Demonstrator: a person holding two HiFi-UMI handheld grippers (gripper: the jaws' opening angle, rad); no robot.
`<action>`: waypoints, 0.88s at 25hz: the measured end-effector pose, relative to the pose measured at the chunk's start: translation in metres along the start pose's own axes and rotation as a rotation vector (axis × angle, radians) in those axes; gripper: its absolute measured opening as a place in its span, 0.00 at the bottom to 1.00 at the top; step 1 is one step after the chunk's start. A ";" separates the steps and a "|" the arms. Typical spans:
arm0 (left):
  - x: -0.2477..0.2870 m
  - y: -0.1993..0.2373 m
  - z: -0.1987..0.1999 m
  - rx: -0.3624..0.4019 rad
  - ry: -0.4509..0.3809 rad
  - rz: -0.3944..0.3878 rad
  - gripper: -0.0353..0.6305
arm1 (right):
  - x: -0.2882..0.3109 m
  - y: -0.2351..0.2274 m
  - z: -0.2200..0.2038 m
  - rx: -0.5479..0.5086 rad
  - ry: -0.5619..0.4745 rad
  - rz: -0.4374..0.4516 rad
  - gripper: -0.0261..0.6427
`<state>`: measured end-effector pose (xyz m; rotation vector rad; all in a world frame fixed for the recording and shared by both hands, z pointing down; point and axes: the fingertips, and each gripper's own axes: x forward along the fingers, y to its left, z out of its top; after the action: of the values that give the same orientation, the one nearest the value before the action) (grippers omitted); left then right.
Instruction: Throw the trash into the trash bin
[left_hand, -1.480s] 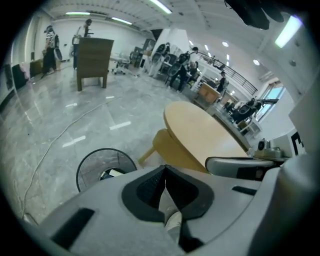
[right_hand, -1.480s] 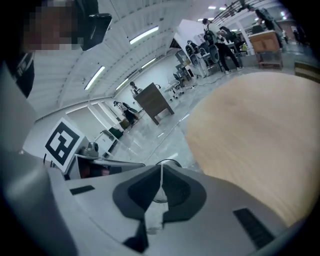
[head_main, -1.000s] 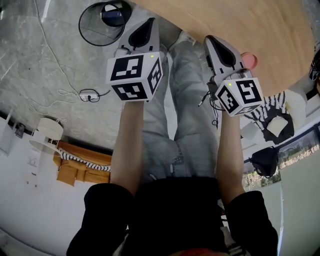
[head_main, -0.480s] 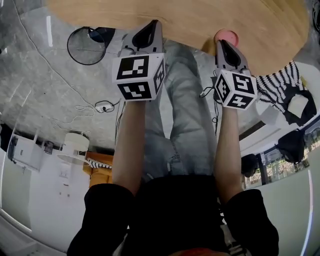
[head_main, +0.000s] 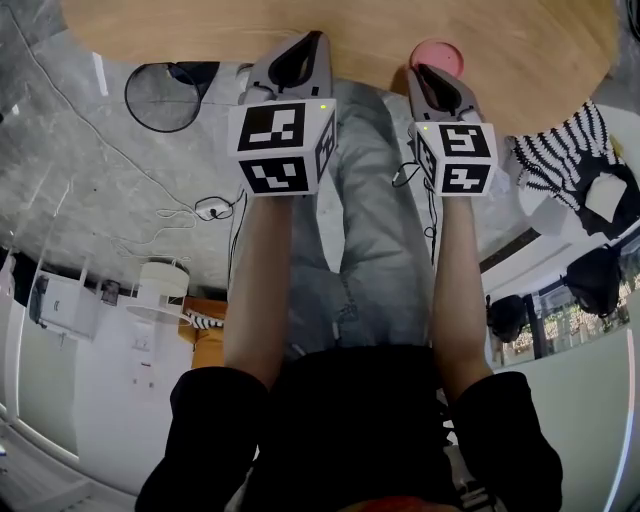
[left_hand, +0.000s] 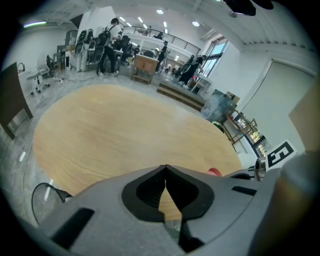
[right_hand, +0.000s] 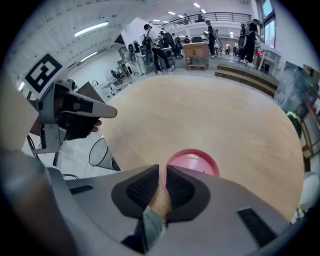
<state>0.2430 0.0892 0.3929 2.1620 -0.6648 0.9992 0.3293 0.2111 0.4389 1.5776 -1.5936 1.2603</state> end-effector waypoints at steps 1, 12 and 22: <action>0.000 0.002 -0.001 -0.007 -0.001 0.004 0.07 | 0.003 0.001 -0.002 -0.021 0.017 -0.003 0.07; -0.019 0.035 -0.021 -0.096 -0.024 0.050 0.07 | 0.017 -0.003 -0.006 -0.045 0.062 -0.037 0.07; -0.055 0.075 -0.029 -0.191 -0.089 0.079 0.07 | 0.005 0.046 0.054 -0.042 -0.082 0.027 0.06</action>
<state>0.1469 0.0708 0.3895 2.0353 -0.8581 0.8466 0.2957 0.1549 0.4112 1.6047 -1.6866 1.1818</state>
